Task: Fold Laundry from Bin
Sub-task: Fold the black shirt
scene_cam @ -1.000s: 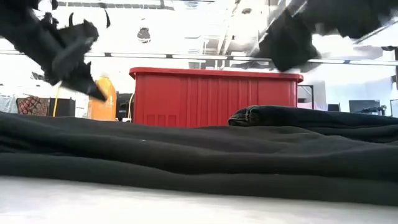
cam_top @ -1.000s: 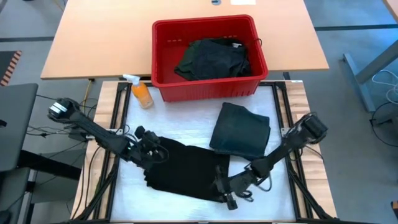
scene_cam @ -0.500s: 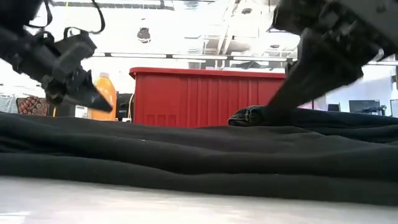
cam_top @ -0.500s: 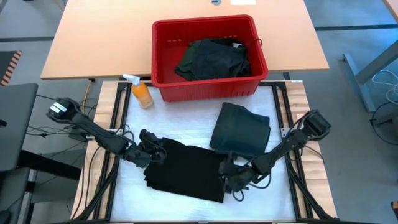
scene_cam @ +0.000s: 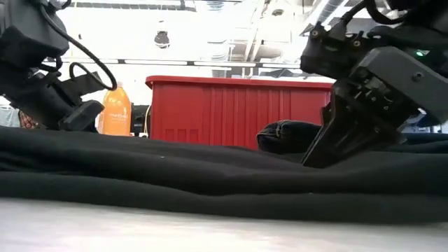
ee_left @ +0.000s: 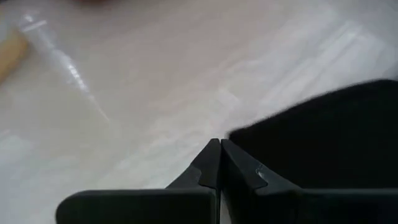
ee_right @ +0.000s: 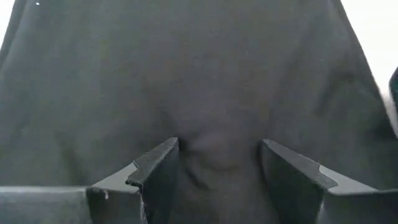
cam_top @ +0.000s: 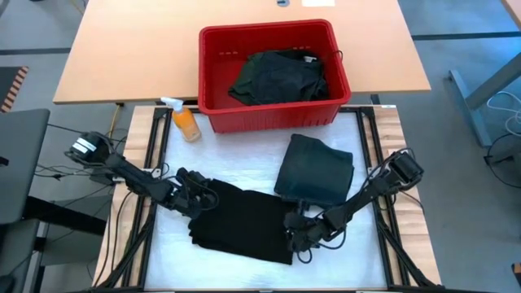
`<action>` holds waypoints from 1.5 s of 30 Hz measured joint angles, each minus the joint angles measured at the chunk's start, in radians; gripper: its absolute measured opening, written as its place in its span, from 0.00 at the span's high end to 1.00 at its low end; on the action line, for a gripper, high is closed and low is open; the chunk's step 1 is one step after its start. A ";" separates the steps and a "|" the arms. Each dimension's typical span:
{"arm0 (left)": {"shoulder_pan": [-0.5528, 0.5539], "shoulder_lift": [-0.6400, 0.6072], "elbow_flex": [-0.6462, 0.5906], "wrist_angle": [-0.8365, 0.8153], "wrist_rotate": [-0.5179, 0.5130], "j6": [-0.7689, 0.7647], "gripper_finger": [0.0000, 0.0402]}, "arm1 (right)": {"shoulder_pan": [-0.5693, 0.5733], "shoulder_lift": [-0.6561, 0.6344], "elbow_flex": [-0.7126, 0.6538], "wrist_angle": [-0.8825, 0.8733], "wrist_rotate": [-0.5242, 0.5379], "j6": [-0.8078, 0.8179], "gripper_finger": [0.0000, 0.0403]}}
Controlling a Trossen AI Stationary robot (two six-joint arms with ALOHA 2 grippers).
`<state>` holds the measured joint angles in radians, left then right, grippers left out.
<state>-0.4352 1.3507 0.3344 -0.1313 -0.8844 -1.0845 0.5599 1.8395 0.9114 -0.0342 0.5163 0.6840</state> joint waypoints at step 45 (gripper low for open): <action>-0.444 0.094 0.174 0.142 0.477 0.025 1.00 | 0.029 -0.197 0.034 0.028 0.039 0.167 0.37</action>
<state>-0.8792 1.4449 0.5081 0.0104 -0.4077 -1.0594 0.5885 1.6421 0.9455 -0.0065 0.5552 0.8510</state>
